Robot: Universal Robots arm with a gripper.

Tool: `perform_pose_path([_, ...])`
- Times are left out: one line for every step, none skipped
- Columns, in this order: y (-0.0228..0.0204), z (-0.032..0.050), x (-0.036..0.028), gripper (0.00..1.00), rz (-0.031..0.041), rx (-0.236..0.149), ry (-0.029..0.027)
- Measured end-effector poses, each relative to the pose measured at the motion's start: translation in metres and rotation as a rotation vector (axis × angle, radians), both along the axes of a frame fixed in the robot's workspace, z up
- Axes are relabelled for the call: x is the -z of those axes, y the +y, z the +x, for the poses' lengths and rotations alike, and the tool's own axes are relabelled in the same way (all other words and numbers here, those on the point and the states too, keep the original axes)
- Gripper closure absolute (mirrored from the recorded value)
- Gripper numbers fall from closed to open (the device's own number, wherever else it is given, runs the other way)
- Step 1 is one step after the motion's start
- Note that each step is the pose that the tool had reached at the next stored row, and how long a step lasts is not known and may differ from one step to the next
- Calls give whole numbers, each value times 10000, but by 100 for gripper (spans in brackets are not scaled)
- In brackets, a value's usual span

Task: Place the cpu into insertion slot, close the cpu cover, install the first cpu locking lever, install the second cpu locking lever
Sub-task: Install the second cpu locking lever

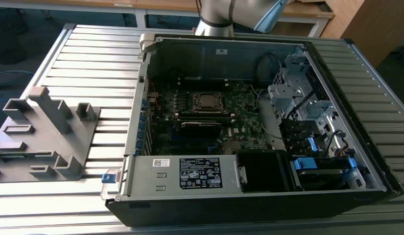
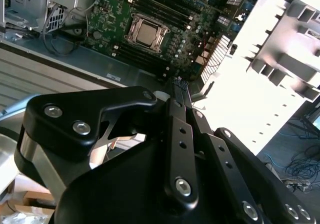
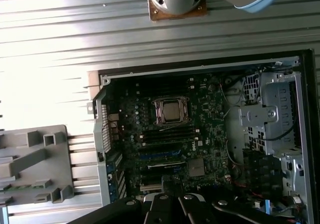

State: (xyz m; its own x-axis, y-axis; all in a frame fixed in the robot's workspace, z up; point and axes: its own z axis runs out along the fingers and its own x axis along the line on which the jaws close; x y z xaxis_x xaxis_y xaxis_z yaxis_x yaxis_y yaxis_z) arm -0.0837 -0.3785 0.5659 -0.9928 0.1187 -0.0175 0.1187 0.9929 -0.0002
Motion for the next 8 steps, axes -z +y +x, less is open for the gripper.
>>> perform_pose_path([0,0,9,90,-6,0,-3])
perform_pose_path([0,0,21,90,-16,1,-8])
perform_pose_path([0,-1,34,90,-34,1,-13])
perform_pose_path([0,0,48,90,-59,1,-17])
perform_pose_path([0,0,61,90,-87,0,-21])
perform_pose_path([0,0,76,90,-116,1,-24])
perform_pose_path([0,0,90,90,-144,0,-28])
perform_pose_path([0,0,103,90,-175,0,-30])
